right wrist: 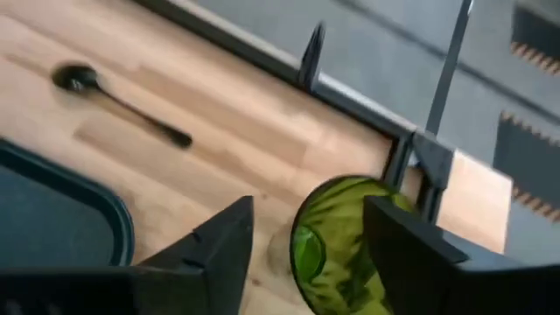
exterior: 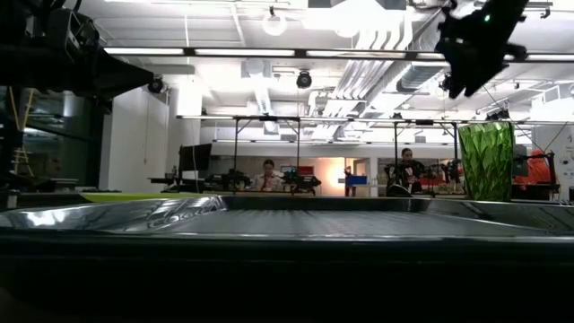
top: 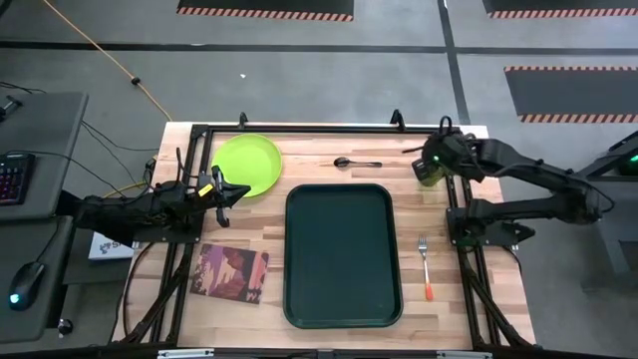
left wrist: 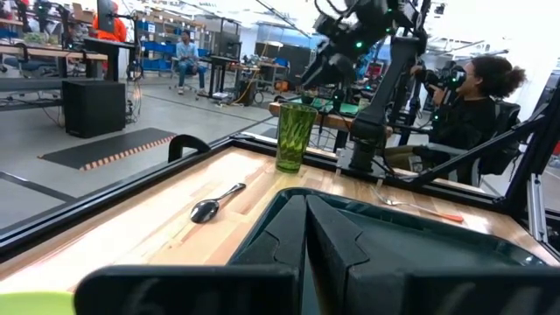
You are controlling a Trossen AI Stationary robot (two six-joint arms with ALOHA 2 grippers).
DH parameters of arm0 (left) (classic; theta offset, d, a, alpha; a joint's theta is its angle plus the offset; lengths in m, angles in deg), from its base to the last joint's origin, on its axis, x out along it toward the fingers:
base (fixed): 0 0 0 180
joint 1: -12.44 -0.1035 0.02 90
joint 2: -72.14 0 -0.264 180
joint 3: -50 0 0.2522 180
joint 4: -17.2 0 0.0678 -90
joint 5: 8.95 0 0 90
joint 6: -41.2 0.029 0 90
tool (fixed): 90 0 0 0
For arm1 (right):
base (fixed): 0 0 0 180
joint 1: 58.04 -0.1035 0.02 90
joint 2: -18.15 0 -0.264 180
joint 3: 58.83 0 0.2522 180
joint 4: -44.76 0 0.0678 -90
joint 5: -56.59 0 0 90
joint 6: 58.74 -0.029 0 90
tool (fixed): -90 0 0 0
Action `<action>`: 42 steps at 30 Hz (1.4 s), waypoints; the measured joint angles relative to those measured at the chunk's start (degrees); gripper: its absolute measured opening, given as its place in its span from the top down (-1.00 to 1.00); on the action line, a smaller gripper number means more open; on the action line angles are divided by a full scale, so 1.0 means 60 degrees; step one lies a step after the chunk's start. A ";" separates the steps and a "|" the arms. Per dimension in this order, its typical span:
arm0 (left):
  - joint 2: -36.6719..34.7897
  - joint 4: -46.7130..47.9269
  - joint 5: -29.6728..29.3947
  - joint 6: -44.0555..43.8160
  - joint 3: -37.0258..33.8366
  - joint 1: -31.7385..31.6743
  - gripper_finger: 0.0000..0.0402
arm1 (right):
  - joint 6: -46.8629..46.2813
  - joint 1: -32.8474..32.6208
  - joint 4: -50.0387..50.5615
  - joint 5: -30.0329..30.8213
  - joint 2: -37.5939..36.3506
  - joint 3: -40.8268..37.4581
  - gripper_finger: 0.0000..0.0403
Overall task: Pick and place plate/cup/fork/spoon on tray
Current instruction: Put the green cup on the black serving tray
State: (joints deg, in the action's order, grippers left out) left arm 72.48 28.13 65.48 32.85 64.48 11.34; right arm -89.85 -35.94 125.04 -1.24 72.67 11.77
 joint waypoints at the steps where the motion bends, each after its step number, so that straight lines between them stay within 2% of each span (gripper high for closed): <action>1: 0.0000 0.0003 0.0000 -0.0002 0.0002 0.0000 0.98 | 0.0043 0.0235 -0.0043 -0.0239 0.0099 -0.0069 -0.10; 6: 0.0003 0.0000 0.0000 -0.0001 0.0002 0.0000 0.98 | 0.0005 0.1296 -0.0115 -0.0503 0.0427 -0.0120 -0.20; 12: 0.0003 0.0000 0.0000 -0.0001 0.0002 0.0000 0.98 | 0.0479 0.2203 -0.0339 -0.1684 0.1069 -0.0122 -0.21; 21: 0.0000 0.0000 0.0000 -0.0002 0.0002 0.0000 0.98 | 0.1129 0.2639 -0.0223 -0.2716 0.2405 -0.0127 -0.21; 30: 0.0000 0.0003 0.0000 -0.0002 0.0002 0.0000 0.98 | 0.1587 0.3009 -0.0200 -0.2690 0.3407 -0.0127 -0.19; 35: 0.0003 0.0003 0.0000 -0.0002 0.0002 0.0000 0.98 | 0.1766 0.3207 -0.0197 -0.2625 0.3607 -0.0127 0.03; 42: 0.0002 0.0001 0.0000 -0.0002 0.0000 0.0000 0.98 | 0.2057 0.3259 0.0028 -0.2697 0.3464 -0.0127 0.70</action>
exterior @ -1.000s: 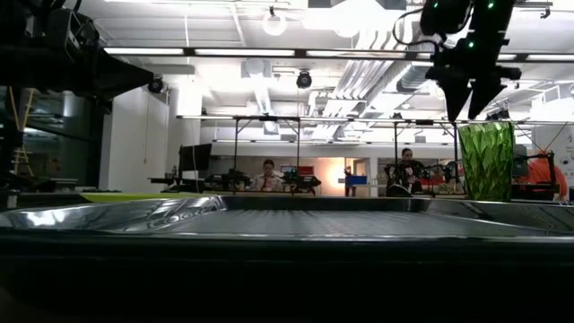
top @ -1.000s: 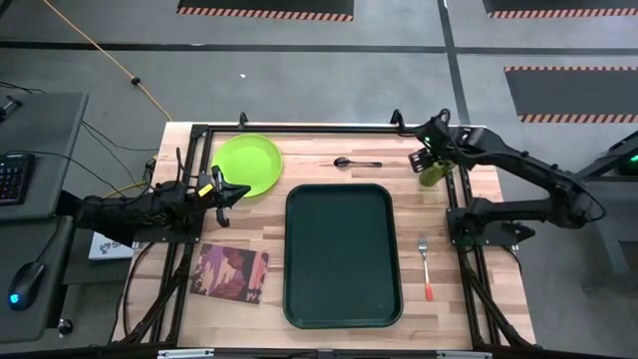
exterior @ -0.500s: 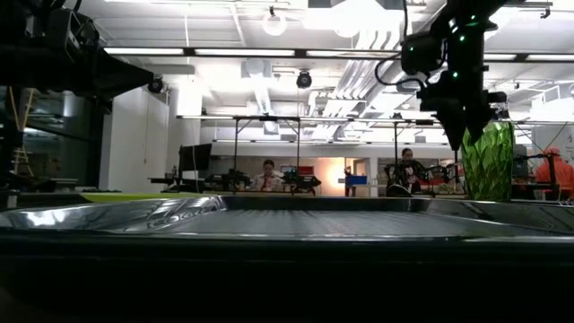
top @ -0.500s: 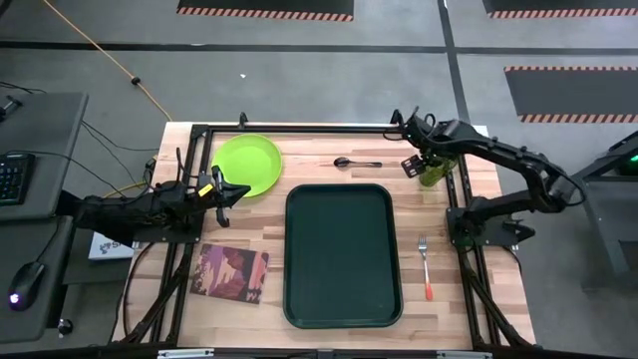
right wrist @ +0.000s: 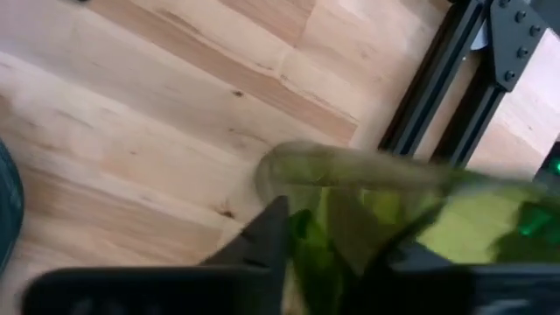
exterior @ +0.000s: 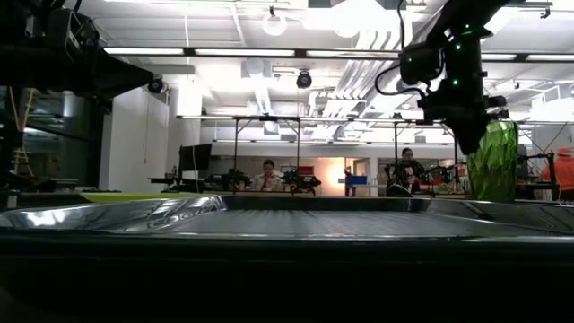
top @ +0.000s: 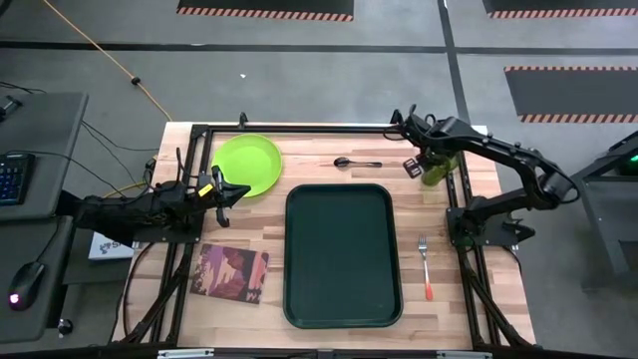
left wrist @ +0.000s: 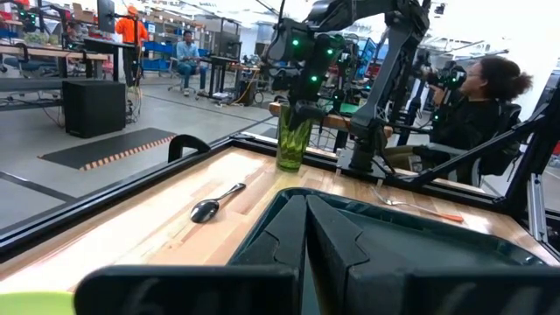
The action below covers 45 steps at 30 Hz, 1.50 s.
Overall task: Pick and place plate/cup/fork/spoon on tray
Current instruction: Put the green cup on the black serving tray
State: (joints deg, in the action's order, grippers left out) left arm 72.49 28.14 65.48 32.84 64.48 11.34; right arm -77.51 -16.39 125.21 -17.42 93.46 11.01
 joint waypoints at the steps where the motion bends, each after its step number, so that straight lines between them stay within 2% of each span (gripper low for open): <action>1: 0.0001 0.0002 0.0000 0.0000 0.0001 0.0000 0.98 | 0.0123 0.0000 0.0057 -0.0021 -0.0055 0.0000 0.81; 3: 0.0002 0.0000 0.0000 0.0001 0.0000 0.0000 0.98 | 0.0223 0.0000 0.0249 -0.0014 -0.0184 0.0066 0.94; 8: 0.0002 0.0002 0.0000 0.0000 0.0001 0.0000 0.98 | 0.0402 -0.0147 0.1061 -0.0022 -0.0368 0.0924 0.91; 12: -0.0001 0.0001 0.0000 0.0000 0.0002 0.0000 0.98 | 0.0887 -0.0944 0.1202 -0.0340 -0.0409 0.1993 0.97; 15: 0.0002 0.0001 -0.0003 0.0000 -0.0001 0.0000 0.98 | 0.1255 -0.1865 0.1011 -0.1482 -0.0409 0.2617 0.97; 19: 0.0001 -0.0001 -0.0003 0.0000 0.0002 0.0000 0.98 | 0.1193 -0.3645 0.0495 -0.2672 -0.0412 0.2907 0.98; 22: -0.0002 -0.0002 -0.0003 0.0003 0.0002 0.0000 0.98 | 0.0810 -0.5204 0.0168 -0.2783 -0.0277 0.2825 0.99; 25: 0.0002 -0.0002 0.0000 0.0002 0.0002 0.0000 0.98 | 0.0046 -0.6583 0.0001 -0.2429 0.0215 0.2809 0.99; 29: -0.0001 0.0002 -0.0001 0.0002 0.0000 0.0000 0.98 | -0.0112 -0.7756 0.0058 -0.2008 0.1185 0.2999 0.99; 36: 0.0000 0.0002 0.0000 0.0000 0.0000 0.0000 0.98 | 0.0685 -0.7997 0.0612 -0.1199 0.2734 0.3450 1.00; 45: 0.0001 0.0000 -0.0001 0.0000 0.0002 0.0000 0.98 | 0.1306 -0.7327 0.0298 -0.1414 0.3074 0.3464 1.00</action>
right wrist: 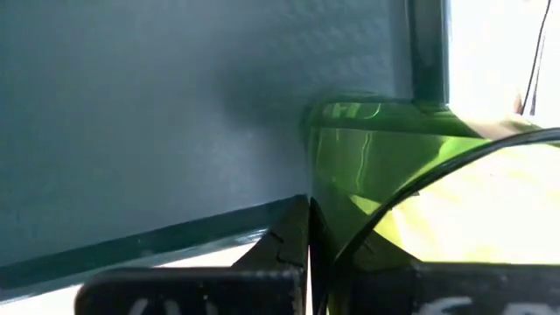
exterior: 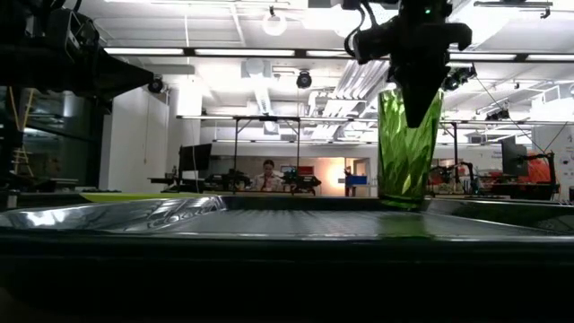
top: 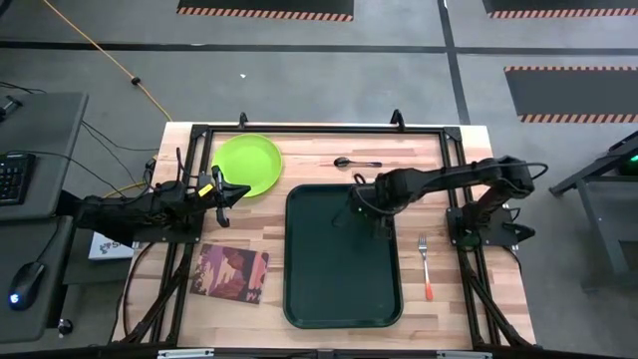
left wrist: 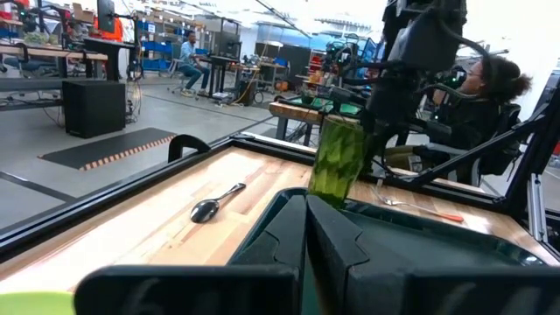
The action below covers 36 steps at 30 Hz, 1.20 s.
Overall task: Pick and place plate/cup/fork/spoon on tray
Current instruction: Put the green cup on the black serving tray
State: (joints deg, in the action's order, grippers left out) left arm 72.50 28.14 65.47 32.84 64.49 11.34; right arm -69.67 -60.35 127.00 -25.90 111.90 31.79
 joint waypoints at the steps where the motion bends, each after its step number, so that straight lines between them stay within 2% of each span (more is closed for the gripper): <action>1: -0.0002 -0.0002 0.0000 0.0000 -0.0001 0.0000 0.98 | -0.0039 0.0089 -0.0039 -0.0084 0.0000 0.0000 1.00; 8: -0.0003 0.0002 0.0002 0.0000 -0.0004 0.0000 0.98 | -0.0183 0.0476 -0.0067 -0.0812 0.0000 0.0001 0.98; 15: 0.0000 0.0002 0.0002 0.0000 -0.0003 0.0000 0.98 | -0.0213 0.0511 -0.0361 -0.0763 0.0000 0.0000 0.91; 30: 0.0000 0.0001 -0.0001 0.0003 0.0000 0.0000 0.98 | -0.0347 0.0507 -0.0362 -0.0798 0.0000 0.0003 0.89; 36: -0.0002 0.0000 0.0002 0.0000 -0.0003 0.0000 0.98 | -0.0341 0.0507 -0.0521 -0.0802 0.0000 0.0003 0.75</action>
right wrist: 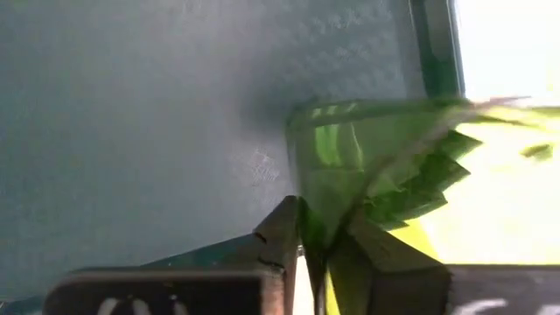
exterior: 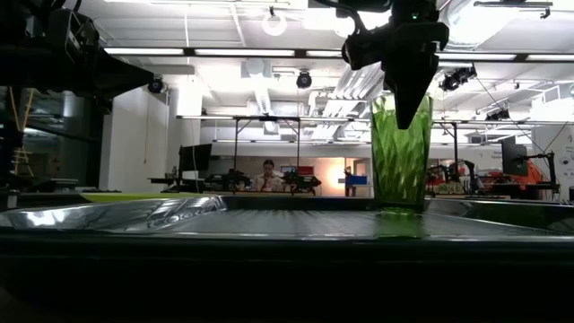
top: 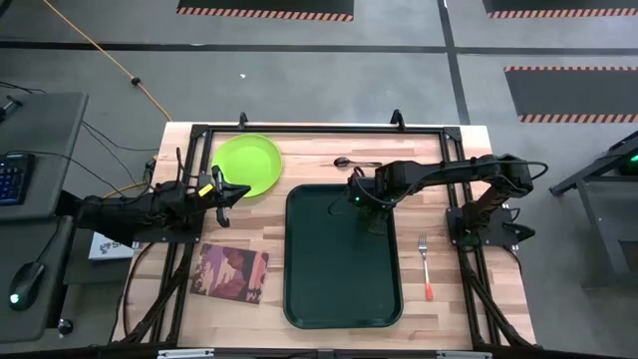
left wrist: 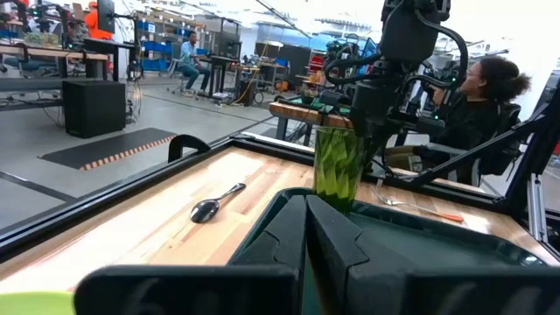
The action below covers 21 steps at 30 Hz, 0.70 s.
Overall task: Pick and place plate/cup/fork/spoon on tray
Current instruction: Put the green cup on the black serving tray
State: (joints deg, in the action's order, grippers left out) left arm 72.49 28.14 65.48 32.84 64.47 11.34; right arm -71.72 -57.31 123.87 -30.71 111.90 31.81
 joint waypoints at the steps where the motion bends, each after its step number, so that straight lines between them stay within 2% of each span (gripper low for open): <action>1: 0.0001 -0.0002 -0.0001 0.0000 0.0003 0.0000 0.98 | 0.0032 0.0000 -0.0021 0.0000 0.0000 0.0001 0.71; 12: 0.0002 0.0002 0.0000 0.0000 -0.0001 0.0000 0.98 | 0.0719 0.0000 0.0003 0.0007 -0.0220 -0.0003 0.19; 16: 0.0002 0.0001 -0.0001 0.0000 0.0003 0.0000 0.98 | 0.0732 0.0000 0.0031 0.0051 -0.0644 0.0000 0.10; 21: -0.0001 0.0002 0.0000 0.0000 -0.0001 0.0000 0.98 | 0.0682 0.0000 0.0064 0.0060 -0.1384 -0.0002 0.08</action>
State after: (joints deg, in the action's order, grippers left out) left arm 72.48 28.15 65.48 32.84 64.47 11.34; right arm -67.63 -57.31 124.26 -30.35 103.60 31.80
